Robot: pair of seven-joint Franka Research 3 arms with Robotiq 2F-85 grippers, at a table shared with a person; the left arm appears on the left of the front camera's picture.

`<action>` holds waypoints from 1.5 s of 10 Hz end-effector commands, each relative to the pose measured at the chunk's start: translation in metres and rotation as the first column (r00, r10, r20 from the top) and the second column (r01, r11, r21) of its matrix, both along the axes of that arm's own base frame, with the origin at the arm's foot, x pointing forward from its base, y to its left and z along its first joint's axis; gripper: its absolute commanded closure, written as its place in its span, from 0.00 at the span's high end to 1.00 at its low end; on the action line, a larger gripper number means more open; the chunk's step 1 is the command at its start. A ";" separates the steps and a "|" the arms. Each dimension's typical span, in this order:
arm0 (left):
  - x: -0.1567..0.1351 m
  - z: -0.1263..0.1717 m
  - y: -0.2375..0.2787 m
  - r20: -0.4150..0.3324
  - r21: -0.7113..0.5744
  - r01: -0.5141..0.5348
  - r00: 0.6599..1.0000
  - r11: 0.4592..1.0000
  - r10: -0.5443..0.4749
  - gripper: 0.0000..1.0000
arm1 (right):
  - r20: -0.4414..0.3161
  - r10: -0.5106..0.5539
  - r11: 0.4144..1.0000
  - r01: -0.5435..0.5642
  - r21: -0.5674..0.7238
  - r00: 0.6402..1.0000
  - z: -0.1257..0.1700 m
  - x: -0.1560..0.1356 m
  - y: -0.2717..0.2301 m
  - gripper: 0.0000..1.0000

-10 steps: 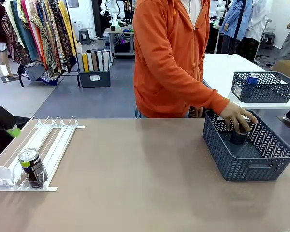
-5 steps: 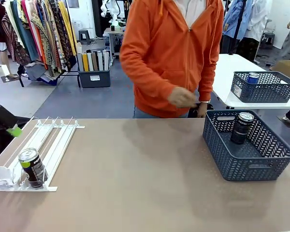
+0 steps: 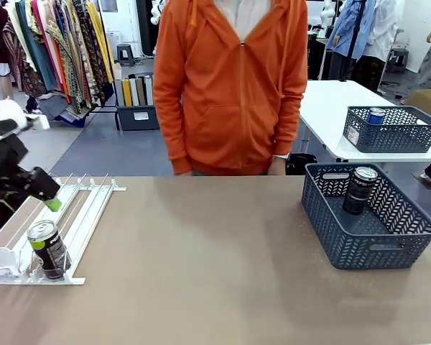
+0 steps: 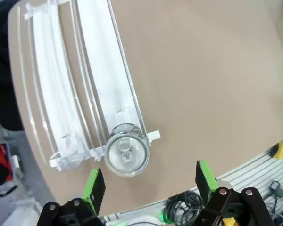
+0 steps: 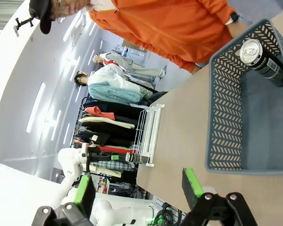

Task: Retrieve and store the cans from the dispenser.
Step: Pick up one can from the Automatic Can Dispenser and place it in the middle of the table.

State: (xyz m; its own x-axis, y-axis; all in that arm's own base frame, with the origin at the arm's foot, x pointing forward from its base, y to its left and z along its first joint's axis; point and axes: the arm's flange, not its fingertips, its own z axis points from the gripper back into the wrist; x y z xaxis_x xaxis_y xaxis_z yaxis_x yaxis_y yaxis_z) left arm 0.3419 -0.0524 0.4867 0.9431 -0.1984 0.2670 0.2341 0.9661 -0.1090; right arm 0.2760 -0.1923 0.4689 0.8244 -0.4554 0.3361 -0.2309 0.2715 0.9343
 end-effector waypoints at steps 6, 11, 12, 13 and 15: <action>-0.004 -0.079 0.009 -0.088 0.110 -0.150 0.983 0.983 0.160 1.00 | 0.015 -0.011 1.000 0.010 0.026 1.000 0.005 0.003 0.001 1.00; -0.021 -0.062 0.014 -0.016 0.041 -0.063 0.998 0.997 0.063 1.00 | 0.015 -0.011 1.000 0.010 0.026 1.000 0.005 0.003 0.001 1.00; -0.030 -0.049 0.015 0.030 0.032 -0.060 0.998 0.998 0.059 1.00 | 0.015 -0.011 1.000 0.010 0.026 1.000 0.005 0.003 0.001 1.00; -0.038 -0.040 0.016 0.063 0.039 -0.063 0.996 0.997 0.060 1.00 | 0.015 -0.011 1.000 0.010 0.026 1.000 0.005 0.003 0.001 1.00; -0.042 -0.034 0.017 0.078 0.048 -0.066 0.995 0.997 0.062 1.00 | 0.015 -0.011 1.000 0.010 0.026 1.000 0.005 0.003 0.001 1.00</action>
